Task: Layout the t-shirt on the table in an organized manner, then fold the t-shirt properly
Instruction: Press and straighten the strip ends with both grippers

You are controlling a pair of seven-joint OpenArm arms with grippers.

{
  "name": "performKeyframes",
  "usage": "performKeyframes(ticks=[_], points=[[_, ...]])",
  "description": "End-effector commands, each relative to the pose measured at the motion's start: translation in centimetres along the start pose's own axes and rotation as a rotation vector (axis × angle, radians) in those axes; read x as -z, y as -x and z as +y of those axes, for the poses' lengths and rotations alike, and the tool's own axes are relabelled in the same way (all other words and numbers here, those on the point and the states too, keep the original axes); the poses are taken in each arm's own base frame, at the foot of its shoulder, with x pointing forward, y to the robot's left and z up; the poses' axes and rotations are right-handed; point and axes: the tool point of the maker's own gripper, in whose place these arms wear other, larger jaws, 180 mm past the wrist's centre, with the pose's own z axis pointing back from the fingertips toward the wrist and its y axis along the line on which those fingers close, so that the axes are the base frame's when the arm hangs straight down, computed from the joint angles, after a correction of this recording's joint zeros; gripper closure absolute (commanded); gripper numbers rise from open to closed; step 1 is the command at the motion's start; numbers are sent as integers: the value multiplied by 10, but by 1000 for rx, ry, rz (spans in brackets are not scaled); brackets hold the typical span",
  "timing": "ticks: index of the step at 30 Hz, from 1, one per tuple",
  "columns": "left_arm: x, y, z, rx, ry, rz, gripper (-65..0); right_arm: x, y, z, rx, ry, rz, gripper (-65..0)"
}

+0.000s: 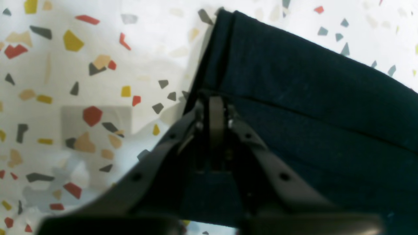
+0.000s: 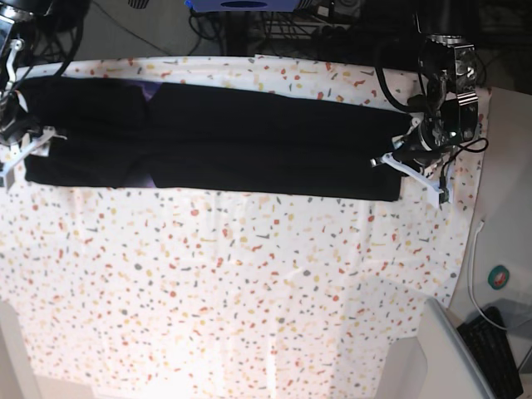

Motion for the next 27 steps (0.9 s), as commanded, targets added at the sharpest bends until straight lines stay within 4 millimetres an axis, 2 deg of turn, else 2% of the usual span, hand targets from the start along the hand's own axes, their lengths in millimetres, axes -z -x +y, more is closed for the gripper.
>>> performKeyframes(ticks=[1, 3, 5, 6, 7, 8, 9, 10, 11, 12, 17, 21, 25, 27], points=[[-8, -26, -2, 12, 9, -77, -148, -10, -21, -7, -8, 20, -73, -369], [-17, -41, -9, 25, 24, -124, -268, -18, -30, -8, -18, 30, -106, -369], [-26, -47, -13, 37, 34, -154, -352, -20, -37, -8, -21, 30, -125, -363], [-32, -51, -17, 43, 42, -174, -377, -20, -42, -7, -20, 28, -139, -339], [-36, -55, -21, 46, 50, -192, -372, -19, -47, -6, -16, 24, -147, -297], [-39, -55, -28, 38, 65, -201, -347, -13, -48, -5, -6, 17, -141, -227], [-39, -52, -34, 26, 76, -200, -293, -6, -49, -5, 8, 9, -137, -143], [-37, -50, -38, 17, 80, -196, -202, 3, -51, -4, 29, -3, -138, -38], [-33, -47, -40, 6, 83, -185, -95, 11, -52, -5, 51, -9, -140, 0], [-27, -39, -40, -7, 83, -162, 0, 19, -53, -4, 68, -19, -142, 0], [0, -17, -31, -43, 60, -66, 0, 53, -42, -23, 113, -19, -77, 0], [10, -14, -20, -43, 33, -104, 0, 71, -30, -47, 145, 3, -34, 0], [16, -6, -11, -18, -1, -93, 0, 81, -18, -55, 170, 6, 7, 0], [13, -7, -13, -17, 3, -99, 0, 80, -22, -55, 167, 7, -3, 0]])
